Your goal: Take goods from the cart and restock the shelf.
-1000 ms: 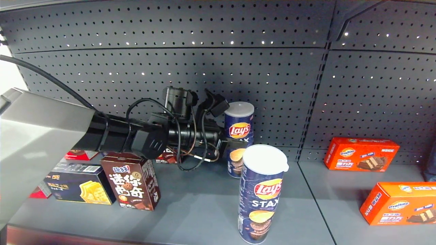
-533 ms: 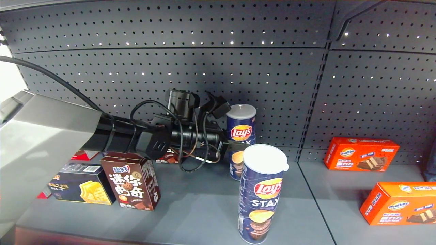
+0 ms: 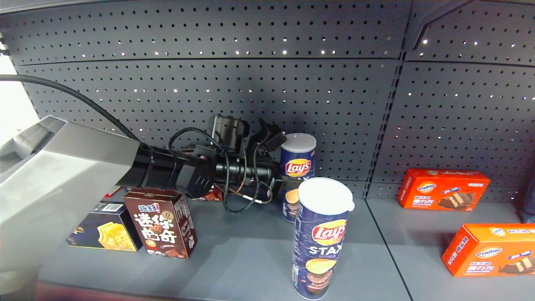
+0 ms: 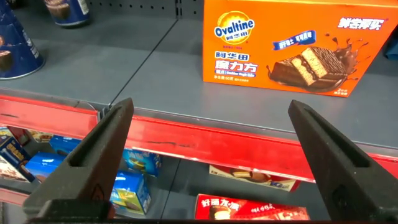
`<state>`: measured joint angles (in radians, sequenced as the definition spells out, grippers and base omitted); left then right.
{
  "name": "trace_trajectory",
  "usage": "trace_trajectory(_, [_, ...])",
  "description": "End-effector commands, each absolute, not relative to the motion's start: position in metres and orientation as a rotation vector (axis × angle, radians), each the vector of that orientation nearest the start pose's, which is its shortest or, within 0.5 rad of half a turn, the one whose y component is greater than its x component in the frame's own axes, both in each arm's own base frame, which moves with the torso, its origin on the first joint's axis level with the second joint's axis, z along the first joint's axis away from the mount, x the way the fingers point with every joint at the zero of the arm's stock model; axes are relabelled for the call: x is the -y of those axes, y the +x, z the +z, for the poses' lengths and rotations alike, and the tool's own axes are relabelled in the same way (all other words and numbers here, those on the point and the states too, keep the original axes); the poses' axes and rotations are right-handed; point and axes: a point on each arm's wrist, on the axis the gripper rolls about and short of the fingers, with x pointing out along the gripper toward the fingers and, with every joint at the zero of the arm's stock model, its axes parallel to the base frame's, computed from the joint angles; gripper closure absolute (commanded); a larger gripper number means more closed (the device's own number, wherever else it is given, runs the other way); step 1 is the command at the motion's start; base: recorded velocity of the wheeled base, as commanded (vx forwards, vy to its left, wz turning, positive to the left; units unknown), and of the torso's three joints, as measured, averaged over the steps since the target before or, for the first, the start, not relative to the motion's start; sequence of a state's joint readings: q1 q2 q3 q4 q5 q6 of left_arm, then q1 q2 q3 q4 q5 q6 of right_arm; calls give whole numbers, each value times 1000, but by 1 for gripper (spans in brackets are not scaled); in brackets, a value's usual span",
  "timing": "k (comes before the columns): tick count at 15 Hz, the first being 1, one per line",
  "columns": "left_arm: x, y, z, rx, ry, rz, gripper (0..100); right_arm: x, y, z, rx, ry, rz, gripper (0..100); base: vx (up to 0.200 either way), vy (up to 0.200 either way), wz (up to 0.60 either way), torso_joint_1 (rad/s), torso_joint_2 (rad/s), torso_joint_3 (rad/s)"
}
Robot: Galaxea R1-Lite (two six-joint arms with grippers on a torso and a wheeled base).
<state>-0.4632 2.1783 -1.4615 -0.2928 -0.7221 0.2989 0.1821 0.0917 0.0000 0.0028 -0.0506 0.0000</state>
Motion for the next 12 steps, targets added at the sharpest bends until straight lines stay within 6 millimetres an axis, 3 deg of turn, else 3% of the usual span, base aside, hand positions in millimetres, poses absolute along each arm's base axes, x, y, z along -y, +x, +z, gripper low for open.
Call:
trace_trajectory(1, [211,390,141,-285,198,-1222,100,4,-15,77,-96,-11,132,0,0,0,0,0,0,0])
trace_trajectory(5, [212,393,139,-281,204,-1222,100,4,-15,77,-96,-11,132,0,0,0,0,0,0,0])
trace_trajectory(6, [212,393,139,-282,205,-1222,0,4,-15,77,-96,-10,132,0,0,0,0,0,0,0])
trace_trajectory(12, [211,393,140,-276,210,-1215,0,4,-15,77,-96,-11,132,0,0,0,0,0,0,0])
